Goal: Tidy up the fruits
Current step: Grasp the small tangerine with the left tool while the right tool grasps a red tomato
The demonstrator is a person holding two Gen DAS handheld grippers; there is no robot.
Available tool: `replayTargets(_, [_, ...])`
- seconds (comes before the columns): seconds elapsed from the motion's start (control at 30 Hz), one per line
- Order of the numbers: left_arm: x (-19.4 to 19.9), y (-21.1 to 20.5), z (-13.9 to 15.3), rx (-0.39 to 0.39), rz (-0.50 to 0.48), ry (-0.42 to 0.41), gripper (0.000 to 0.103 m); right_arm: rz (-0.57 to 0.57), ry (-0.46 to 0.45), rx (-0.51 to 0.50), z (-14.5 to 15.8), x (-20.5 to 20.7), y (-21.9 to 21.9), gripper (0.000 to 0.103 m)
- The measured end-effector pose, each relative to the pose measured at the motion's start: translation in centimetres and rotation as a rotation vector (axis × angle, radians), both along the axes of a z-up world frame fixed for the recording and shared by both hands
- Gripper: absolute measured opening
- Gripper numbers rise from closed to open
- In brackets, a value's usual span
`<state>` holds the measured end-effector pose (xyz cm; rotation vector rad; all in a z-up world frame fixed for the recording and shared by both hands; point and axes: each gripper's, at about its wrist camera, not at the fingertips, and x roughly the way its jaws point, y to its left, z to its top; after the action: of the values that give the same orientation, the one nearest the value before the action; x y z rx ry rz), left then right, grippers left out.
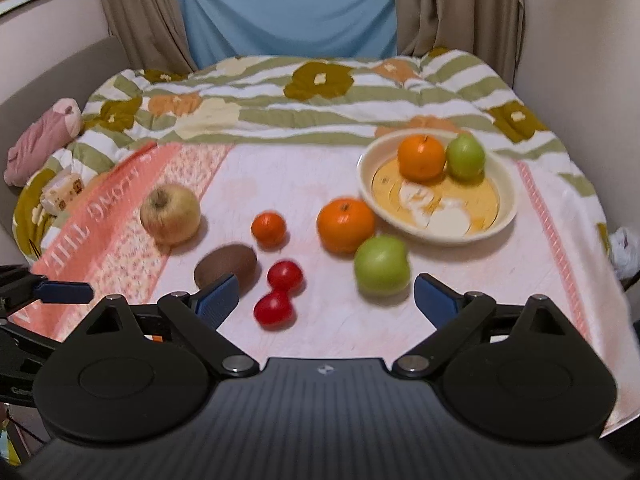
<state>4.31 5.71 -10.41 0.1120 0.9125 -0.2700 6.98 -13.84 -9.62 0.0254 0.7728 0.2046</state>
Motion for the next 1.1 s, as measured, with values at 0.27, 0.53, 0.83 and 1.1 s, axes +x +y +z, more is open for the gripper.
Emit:
replayTargets(0.27, [1.7,0.1,-3.5,0.026,-0.07,0.026,0.069,-0.013,0.023,0.003,-3.7,0.2,2.5,0.103])
replayTargets(0.53, [2.3,-0.6,-5.2,0.03,-0.117,0.041,0.055,0.008,0.039,-0.041,-4.9,1.2,4.0,0.093])
replayTargets(0.83, [2.7,-0.5,-5.1,0.025,-0.13,0.024,0.043,0.038,0.069,-0.058,-6.4,2.4,5.0,0.078])
replayTargets(1.1, [2.7,0.5,-5.1,0.034,-0.108,0.034,0.043,0.057,0.079,-0.076,-7.1,3.4,5.7,0.07])
